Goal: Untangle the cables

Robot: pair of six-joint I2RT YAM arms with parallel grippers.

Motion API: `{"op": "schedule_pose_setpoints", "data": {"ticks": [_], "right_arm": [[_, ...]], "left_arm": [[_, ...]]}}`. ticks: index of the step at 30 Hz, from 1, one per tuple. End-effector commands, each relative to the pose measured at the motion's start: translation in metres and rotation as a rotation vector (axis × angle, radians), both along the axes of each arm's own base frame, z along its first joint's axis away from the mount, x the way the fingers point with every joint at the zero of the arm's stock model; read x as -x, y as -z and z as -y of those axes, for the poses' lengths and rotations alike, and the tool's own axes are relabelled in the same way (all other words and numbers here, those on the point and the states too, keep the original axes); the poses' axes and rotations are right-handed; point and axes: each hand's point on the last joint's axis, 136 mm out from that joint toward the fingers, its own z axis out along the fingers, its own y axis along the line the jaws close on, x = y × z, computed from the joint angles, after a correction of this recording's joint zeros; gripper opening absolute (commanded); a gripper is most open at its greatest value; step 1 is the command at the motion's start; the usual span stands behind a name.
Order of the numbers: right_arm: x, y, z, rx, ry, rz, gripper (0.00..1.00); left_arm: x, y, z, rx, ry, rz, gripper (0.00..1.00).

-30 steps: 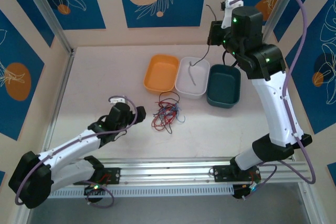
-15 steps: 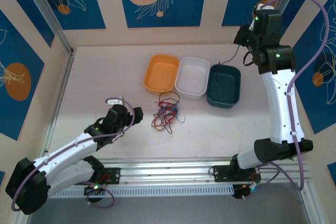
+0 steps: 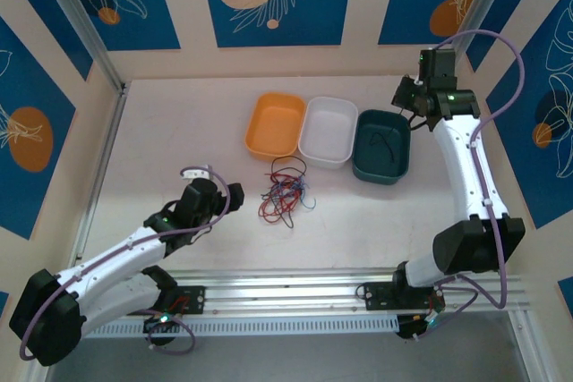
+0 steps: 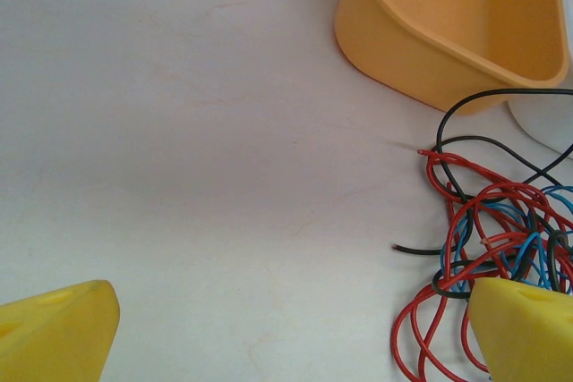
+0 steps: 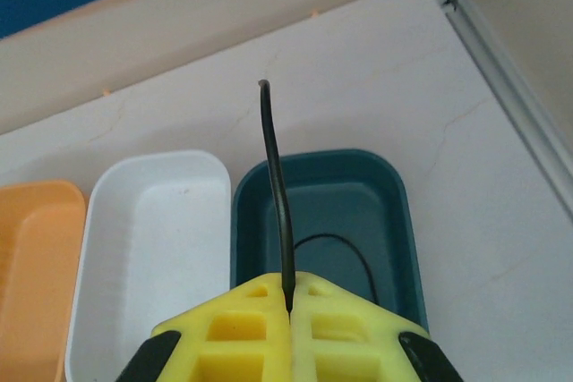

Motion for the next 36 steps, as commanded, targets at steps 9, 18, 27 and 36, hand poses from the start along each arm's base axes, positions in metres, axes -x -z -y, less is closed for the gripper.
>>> {"op": "schedule_pose_setpoints", "data": {"ticks": [9,18,27,36], "right_arm": [[0.005,0.11,0.006,-0.079,0.061,-0.302,0.0],[-0.005,0.173,0.002,-0.099,0.039,-0.478,0.0],[-0.008,0.221,0.002,-0.107,0.054,-0.604,0.0],[-0.003,0.22,0.005,-0.104,0.072,-0.62,0.14]], "left_arm": [[0.001,0.01,-0.004,-0.022,-0.004,-0.027,1.0],[0.002,0.011,-0.004,-0.021,-0.003,-0.027,1.0],[0.002,0.011,-0.003,-0.019,0.002,-0.029,1.0],[0.002,0.01,-0.003,-0.016,0.003,-0.028,1.0]]}}
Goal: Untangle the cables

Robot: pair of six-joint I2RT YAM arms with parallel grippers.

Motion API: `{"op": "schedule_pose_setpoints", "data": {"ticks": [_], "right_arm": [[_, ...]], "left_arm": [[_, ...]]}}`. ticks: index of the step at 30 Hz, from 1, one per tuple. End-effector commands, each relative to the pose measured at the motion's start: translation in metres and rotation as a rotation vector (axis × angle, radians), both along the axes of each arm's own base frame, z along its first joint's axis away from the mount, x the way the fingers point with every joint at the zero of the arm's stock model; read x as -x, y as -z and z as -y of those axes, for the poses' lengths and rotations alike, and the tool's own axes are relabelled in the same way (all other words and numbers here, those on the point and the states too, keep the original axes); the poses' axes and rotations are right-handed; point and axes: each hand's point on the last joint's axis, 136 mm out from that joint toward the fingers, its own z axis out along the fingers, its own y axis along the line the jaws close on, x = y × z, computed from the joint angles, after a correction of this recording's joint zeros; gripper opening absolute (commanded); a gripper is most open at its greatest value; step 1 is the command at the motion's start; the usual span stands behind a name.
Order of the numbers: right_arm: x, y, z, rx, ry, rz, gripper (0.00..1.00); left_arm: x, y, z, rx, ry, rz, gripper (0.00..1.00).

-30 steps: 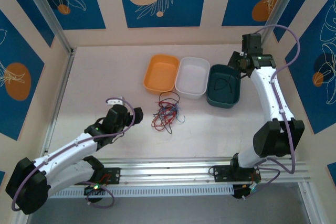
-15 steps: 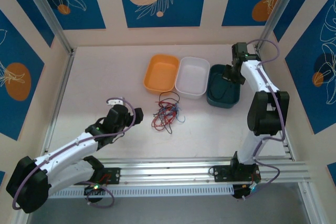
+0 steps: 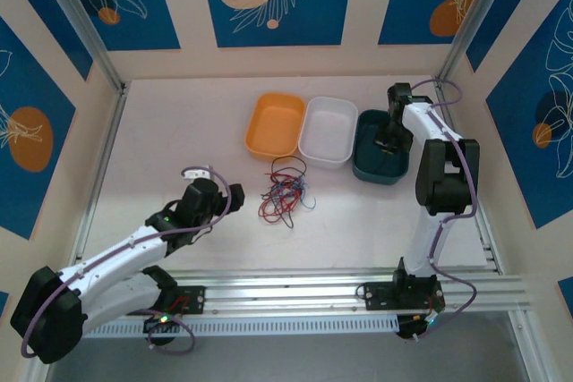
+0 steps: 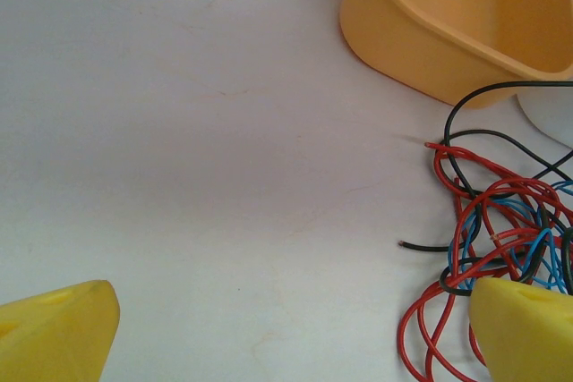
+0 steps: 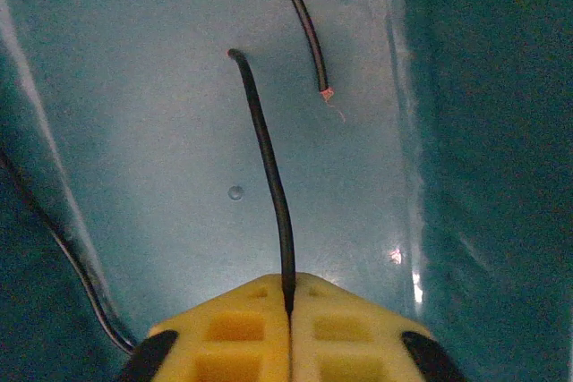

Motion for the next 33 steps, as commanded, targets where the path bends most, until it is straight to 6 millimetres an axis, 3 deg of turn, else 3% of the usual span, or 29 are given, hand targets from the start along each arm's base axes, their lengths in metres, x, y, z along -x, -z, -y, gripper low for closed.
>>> {"op": "schedule_pose_setpoints", "data": {"ticks": [1,6,11,18,22,30,33], "right_arm": [[0.0,-0.02,0.0,-0.018,0.02,0.027,0.17],[0.008,-0.047,-0.002,-0.003,0.012,0.085,0.36],[0.017,-0.072,-0.003,0.021,0.013,0.133,0.48],[0.03,-0.098,-0.015,0.03,-0.012,0.183,0.51],[0.042,-0.108,-0.054,-0.029,-0.095,0.23,0.51],[0.078,-0.111,-0.169,-0.171,-0.359,0.315,0.51],[0.081,-0.108,-0.198,-0.161,-0.466,0.342,0.51]], "left_arm": [[0.002,0.006,-0.003,-0.008,0.003,-0.016,1.0],[0.001,0.003,-0.002,-0.004,0.002,-0.01,1.0],[0.0,0.002,-0.001,0.003,0.002,-0.004,1.0],[-0.001,0.001,0.001,0.006,0.007,-0.007,1.0],[-0.003,0.002,0.003,0.01,0.009,-0.007,1.0],[-0.005,0.01,0.011,0.028,0.024,-0.03,1.0],[-0.006,0.014,0.016,0.038,0.038,-0.041,1.0]]}}
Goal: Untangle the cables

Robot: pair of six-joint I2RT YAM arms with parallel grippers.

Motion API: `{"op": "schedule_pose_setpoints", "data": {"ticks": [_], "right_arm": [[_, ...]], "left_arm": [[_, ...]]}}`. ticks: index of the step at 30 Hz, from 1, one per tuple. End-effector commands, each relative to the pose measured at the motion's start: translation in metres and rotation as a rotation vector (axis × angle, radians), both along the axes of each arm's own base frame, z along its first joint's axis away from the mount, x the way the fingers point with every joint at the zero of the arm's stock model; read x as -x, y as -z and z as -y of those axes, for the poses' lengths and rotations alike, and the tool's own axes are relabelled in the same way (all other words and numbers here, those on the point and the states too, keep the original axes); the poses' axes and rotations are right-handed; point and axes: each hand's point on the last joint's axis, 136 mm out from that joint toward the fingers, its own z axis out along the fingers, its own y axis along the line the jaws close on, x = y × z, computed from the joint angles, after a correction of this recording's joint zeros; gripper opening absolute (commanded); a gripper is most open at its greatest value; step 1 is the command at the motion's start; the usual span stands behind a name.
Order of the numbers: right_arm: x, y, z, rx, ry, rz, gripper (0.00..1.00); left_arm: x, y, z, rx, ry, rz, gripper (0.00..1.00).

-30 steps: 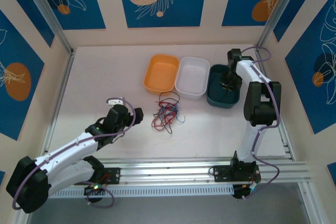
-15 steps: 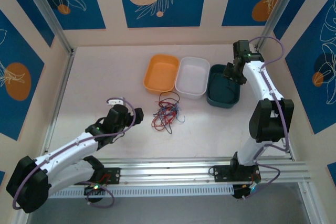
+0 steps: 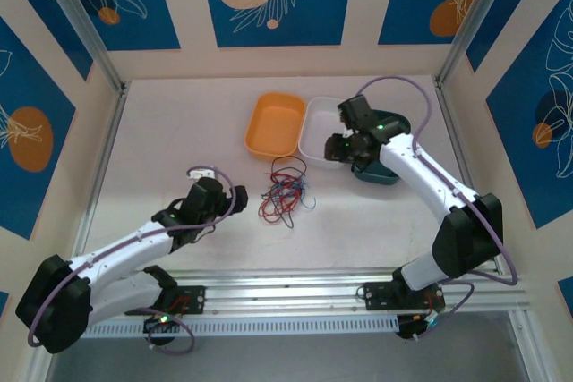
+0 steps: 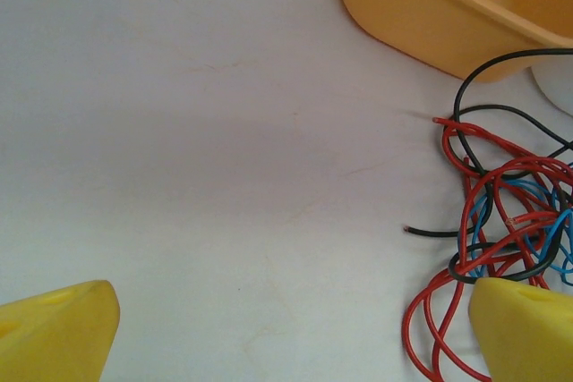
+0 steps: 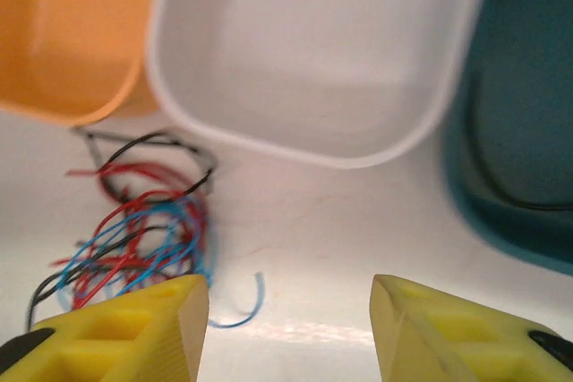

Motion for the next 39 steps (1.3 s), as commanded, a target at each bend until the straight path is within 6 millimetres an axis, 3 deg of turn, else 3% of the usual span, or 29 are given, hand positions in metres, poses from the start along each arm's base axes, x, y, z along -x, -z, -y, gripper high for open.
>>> {"op": "schedule_pose_setpoints", "data": {"ticks": [1,7,10,16,22,27,31,35,39], "right_arm": [[-0.002,-0.001,-0.029,-0.015,-0.08,0.056,0.52],[-0.008,0.02,-0.061,0.093,-0.191,0.037,0.5],[-0.011,0.031,-0.072,0.142,-0.222,0.023,0.5],[-0.018,0.04,-0.074,0.182,-0.182,-0.011,0.5],[-0.015,0.04,-0.074,0.173,-0.173,-0.023,0.5],[-0.011,0.042,-0.073,0.168,-0.177,-0.03,0.5],[-0.01,0.046,-0.074,0.163,-0.178,-0.04,0.5],[-0.011,0.05,-0.079,0.147,-0.185,-0.052,0.5],[-0.01,0.054,-0.084,0.14,-0.197,-0.062,0.5]], "left_arm": [[-0.004,-0.002,0.007,0.044,0.013,0.004,1.0],[-0.003,0.0,0.014,0.077,0.026,-0.004,1.0],[-0.006,-0.005,0.026,0.142,0.056,0.011,1.0],[-0.017,-0.014,0.074,0.245,0.205,-0.009,1.0],[-0.025,0.001,0.114,0.279,0.297,-0.064,1.0],[-0.023,0.014,0.124,0.271,0.316,-0.103,0.92],[-0.017,0.027,0.118,0.239,0.303,-0.141,0.78],[-0.009,0.043,0.11,0.216,0.286,-0.185,0.46],[0.0,0.053,0.1,0.192,0.264,-0.221,0.22]]}}
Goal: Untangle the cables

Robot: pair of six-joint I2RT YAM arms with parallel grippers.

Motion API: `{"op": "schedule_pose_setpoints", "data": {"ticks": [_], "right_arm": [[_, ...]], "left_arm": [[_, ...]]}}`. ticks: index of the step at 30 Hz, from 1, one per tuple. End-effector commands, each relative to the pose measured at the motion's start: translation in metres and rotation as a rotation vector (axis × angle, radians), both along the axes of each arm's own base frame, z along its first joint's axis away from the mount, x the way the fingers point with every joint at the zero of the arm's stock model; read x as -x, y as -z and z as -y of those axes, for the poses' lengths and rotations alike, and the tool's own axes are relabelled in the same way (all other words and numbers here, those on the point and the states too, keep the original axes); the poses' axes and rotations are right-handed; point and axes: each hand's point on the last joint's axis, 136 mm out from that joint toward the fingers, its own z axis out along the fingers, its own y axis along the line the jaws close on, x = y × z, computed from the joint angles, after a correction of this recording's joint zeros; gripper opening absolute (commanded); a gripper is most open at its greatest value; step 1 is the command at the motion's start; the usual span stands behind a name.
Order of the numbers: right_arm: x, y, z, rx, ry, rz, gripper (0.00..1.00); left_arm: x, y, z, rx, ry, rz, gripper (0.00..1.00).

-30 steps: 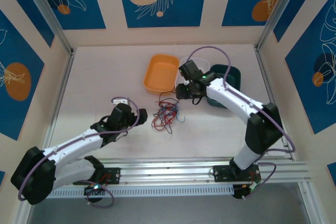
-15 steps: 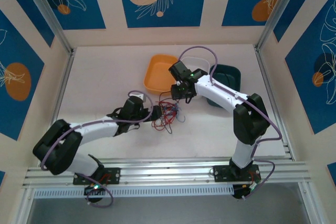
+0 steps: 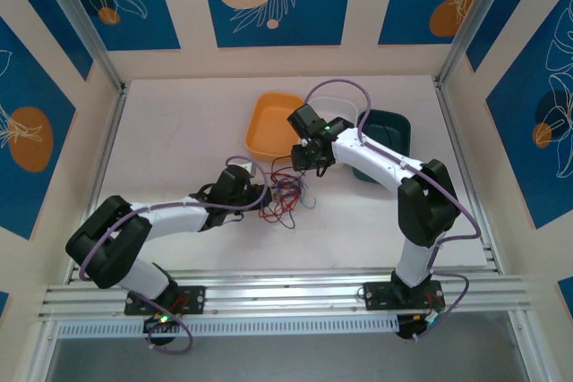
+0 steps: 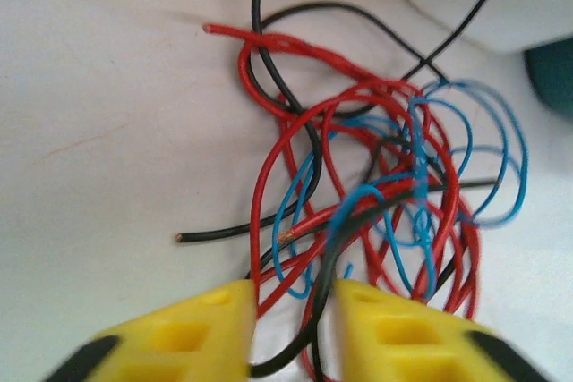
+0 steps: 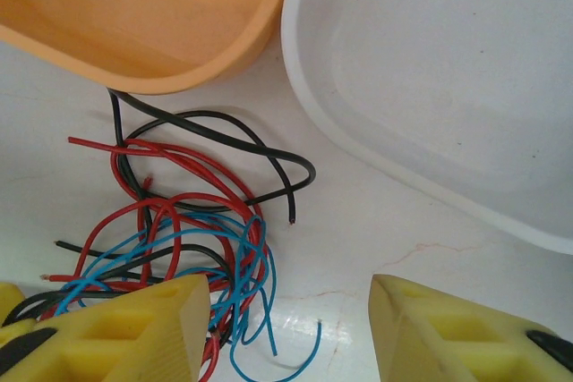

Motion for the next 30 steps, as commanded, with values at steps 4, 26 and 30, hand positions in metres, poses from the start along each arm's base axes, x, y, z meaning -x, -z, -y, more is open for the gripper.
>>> {"op": "schedule_pose_setpoints", "data": {"ticks": [4,26,30], "right_arm": [[0.003,0.005,-0.01,-0.019,-0.014,-0.032,0.5],[0.009,0.024,-0.087,-0.027,-0.25,-0.022,0.54],[0.002,0.026,-0.104,-0.008,-0.296,0.013,0.54]], "left_arm": [[0.023,0.026,-0.026,-0.106,-0.024,-0.078,0.05],[0.049,0.005,-0.115,-0.418,-0.098,-0.078,0.0],[0.047,0.002,-0.122,-0.438,-0.097,-0.069,0.01]]}}
